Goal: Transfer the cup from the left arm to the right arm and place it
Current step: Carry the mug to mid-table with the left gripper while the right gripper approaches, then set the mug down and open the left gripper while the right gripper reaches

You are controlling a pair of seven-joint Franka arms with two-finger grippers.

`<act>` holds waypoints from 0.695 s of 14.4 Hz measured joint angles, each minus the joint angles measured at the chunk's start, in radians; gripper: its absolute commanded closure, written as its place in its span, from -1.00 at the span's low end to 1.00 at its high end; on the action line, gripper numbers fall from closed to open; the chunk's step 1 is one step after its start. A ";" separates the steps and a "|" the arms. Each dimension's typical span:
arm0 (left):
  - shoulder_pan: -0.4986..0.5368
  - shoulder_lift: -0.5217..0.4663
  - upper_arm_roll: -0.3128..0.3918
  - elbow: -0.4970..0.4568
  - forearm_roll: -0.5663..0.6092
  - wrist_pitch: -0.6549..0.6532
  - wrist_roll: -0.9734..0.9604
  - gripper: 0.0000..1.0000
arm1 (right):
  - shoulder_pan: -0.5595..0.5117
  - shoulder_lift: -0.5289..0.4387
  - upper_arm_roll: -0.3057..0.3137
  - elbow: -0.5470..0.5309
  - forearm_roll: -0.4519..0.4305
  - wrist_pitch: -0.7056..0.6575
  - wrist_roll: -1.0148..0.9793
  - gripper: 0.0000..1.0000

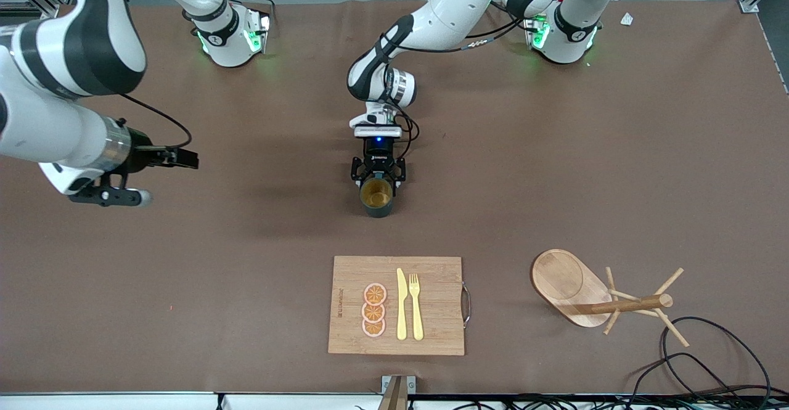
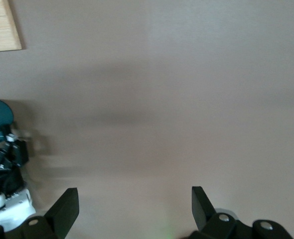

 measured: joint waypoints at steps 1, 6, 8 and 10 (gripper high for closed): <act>0.000 0.000 -0.028 -0.001 -0.049 0.001 -0.019 -0.99 | 0.014 0.007 0.000 -0.014 0.006 0.022 0.000 -1.00; -0.028 -0.030 -0.143 -0.007 -0.249 -0.043 -0.043 -0.99 | 0.118 0.033 0.002 -0.085 0.020 0.143 0.001 -1.00; -0.029 -0.068 -0.195 -0.009 -0.356 -0.057 -0.043 -0.99 | 0.172 0.055 0.003 -0.100 0.031 0.207 0.003 -1.00; -0.030 -0.127 -0.229 -0.010 -0.487 -0.078 -0.024 -0.99 | 0.219 0.080 0.003 -0.117 0.054 0.276 0.038 -1.00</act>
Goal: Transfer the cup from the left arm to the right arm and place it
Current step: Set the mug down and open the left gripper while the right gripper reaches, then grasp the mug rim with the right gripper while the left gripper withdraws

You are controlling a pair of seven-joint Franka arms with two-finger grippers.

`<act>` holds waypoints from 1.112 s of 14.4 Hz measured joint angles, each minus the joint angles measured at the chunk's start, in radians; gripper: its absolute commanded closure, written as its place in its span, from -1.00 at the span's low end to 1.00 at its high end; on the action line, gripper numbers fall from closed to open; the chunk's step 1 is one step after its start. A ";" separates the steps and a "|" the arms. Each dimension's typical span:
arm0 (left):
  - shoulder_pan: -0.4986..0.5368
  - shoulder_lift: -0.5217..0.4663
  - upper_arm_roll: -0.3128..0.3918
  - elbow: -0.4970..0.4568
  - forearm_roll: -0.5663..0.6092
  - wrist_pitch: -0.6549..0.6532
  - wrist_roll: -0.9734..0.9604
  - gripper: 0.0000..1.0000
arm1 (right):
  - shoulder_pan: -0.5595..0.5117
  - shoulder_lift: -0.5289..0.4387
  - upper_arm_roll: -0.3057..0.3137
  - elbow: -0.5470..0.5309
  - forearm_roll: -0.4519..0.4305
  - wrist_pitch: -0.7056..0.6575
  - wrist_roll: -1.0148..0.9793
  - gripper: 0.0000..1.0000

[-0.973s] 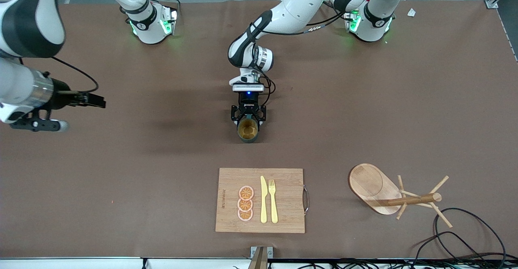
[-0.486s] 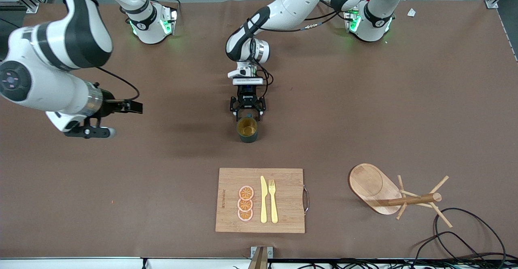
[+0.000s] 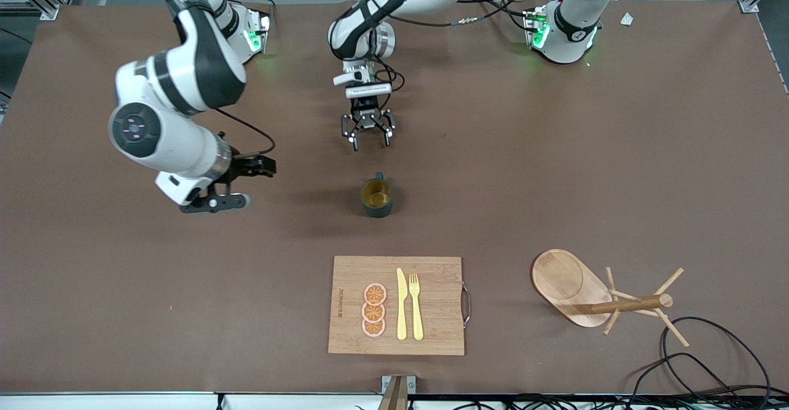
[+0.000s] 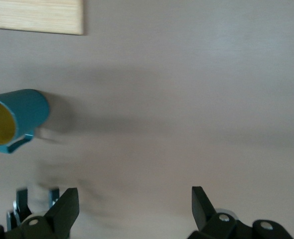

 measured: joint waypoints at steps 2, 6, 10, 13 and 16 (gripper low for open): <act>0.001 -0.076 -0.028 0.000 -0.165 -0.105 0.076 -0.99 | 0.049 0.015 0.000 -0.020 0.013 0.062 0.098 -1.00; 0.004 -0.242 -0.041 -0.003 -0.385 -0.163 0.183 -0.97 | 0.148 0.045 0.000 -0.039 0.014 0.163 0.304 -1.00; 0.007 -0.407 -0.042 -0.043 -0.602 -0.214 0.329 -0.96 | 0.232 0.099 0.000 -0.041 0.015 0.281 0.512 -1.00; 0.007 -0.557 -0.049 -0.156 -0.711 -0.228 0.423 -0.96 | 0.284 0.142 0.000 -0.041 0.015 0.364 0.651 -1.00; 0.020 -0.713 -0.048 -0.242 -0.810 -0.277 0.573 -0.96 | 0.307 0.178 0.000 -0.041 0.015 0.422 0.704 -1.00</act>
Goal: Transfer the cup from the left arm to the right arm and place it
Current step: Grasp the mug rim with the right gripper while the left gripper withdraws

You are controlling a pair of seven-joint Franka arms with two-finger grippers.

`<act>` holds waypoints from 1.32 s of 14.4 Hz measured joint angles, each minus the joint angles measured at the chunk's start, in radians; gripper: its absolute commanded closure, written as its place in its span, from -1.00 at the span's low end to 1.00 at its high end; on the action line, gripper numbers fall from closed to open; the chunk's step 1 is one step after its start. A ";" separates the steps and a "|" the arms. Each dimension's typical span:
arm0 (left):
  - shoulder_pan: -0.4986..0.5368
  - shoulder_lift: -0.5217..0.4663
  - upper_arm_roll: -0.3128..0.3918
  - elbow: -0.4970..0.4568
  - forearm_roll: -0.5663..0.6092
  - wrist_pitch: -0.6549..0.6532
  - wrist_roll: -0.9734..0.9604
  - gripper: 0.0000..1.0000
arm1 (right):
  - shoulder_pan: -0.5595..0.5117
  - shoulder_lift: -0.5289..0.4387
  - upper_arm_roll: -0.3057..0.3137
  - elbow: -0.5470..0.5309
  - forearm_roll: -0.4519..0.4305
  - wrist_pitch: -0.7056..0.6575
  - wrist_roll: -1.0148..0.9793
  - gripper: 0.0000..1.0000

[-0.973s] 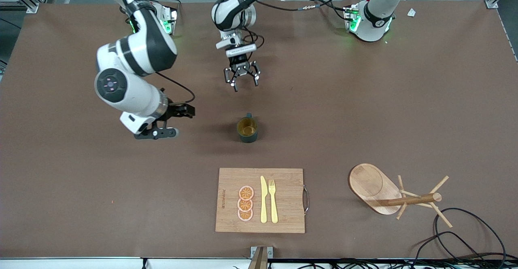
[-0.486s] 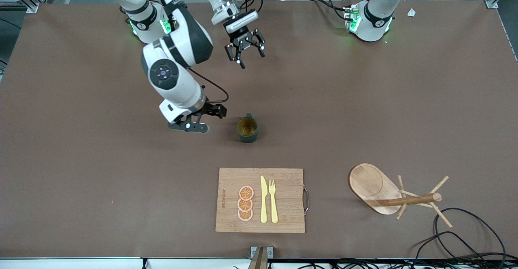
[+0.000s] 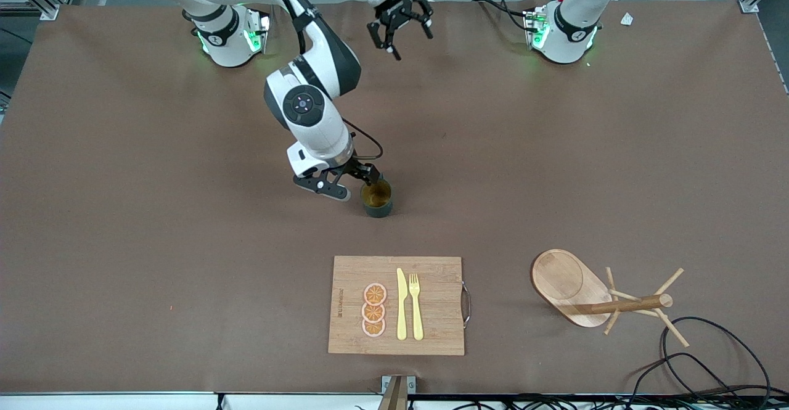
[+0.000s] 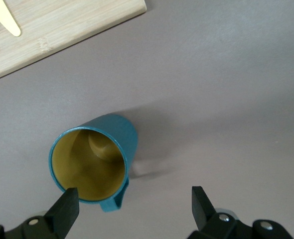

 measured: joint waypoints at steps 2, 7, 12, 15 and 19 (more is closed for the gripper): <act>0.048 -0.100 0.003 -0.012 -0.063 -0.029 0.105 -0.96 | 0.001 0.019 -0.002 0.000 0.000 0.018 0.008 -0.89; 0.278 -0.283 0.012 -0.005 -0.166 -0.028 0.416 -0.96 | 0.002 0.053 -0.006 0.001 0.000 0.067 0.008 -0.17; 0.587 -0.305 0.018 0.088 -0.231 0.007 0.750 -0.99 | 0.003 0.097 -0.005 0.007 0.000 0.121 0.008 -0.01; 0.781 -0.302 0.021 0.163 -0.343 0.036 1.015 -0.98 | 0.012 0.111 -0.004 0.019 0.000 0.126 0.007 0.56; 1.024 -0.294 0.021 0.229 -0.478 0.046 1.345 -0.99 | 0.024 0.115 -0.003 0.027 0.000 0.123 -0.053 0.99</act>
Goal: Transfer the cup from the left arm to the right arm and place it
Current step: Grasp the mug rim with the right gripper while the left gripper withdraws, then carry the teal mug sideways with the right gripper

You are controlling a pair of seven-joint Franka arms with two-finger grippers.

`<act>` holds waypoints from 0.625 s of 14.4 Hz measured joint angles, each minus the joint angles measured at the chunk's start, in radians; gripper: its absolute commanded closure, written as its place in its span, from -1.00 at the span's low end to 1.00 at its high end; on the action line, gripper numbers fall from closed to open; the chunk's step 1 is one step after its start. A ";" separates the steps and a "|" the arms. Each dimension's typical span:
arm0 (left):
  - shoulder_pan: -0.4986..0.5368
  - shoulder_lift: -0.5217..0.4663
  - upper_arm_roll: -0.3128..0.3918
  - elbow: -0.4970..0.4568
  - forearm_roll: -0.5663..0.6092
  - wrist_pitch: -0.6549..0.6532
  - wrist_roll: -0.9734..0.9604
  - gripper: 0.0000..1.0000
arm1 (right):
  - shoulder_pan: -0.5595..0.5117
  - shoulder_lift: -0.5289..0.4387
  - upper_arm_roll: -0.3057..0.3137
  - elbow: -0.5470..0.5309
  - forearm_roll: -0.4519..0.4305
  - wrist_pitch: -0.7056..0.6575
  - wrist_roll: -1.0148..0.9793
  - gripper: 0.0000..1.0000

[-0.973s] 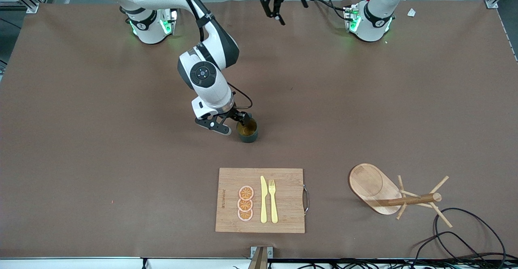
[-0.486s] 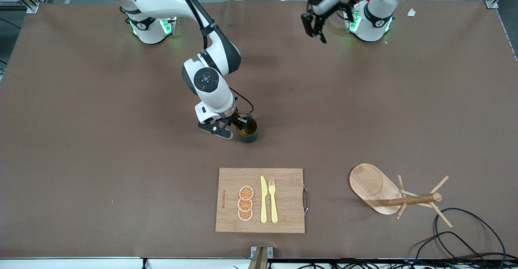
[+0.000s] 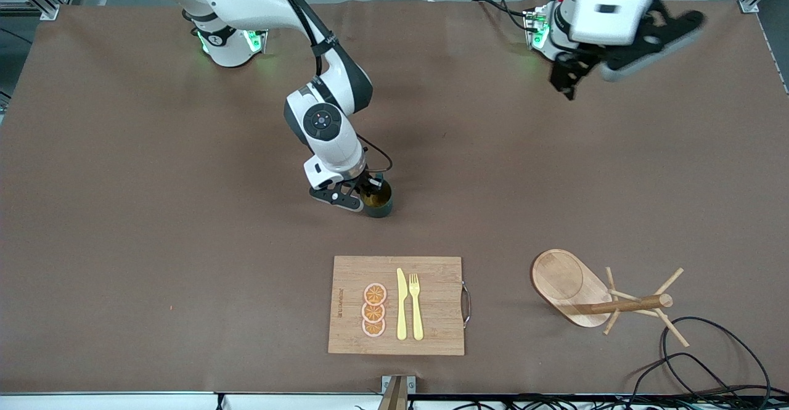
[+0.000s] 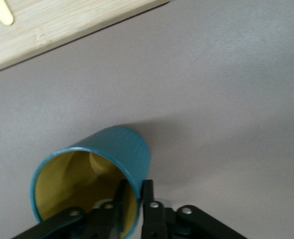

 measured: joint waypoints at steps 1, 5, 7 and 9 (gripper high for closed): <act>0.062 0.006 0.000 0.011 -0.028 0.001 0.088 -0.99 | 0.001 0.001 0.000 0.000 0.000 -0.001 -0.012 0.99; 0.230 0.042 0.002 0.023 -0.072 0.047 0.374 -0.99 | 0.000 0.000 -0.008 0.001 -0.001 -0.013 -0.210 0.99; 0.272 0.051 0.001 0.038 -0.074 0.058 0.514 -1.00 | -0.009 -0.012 -0.022 0.001 -0.001 -0.046 -0.336 0.99; 0.289 0.051 0.001 0.060 -0.074 0.058 0.616 -1.00 | -0.034 -0.041 -0.035 -0.005 -0.007 -0.078 -0.470 0.99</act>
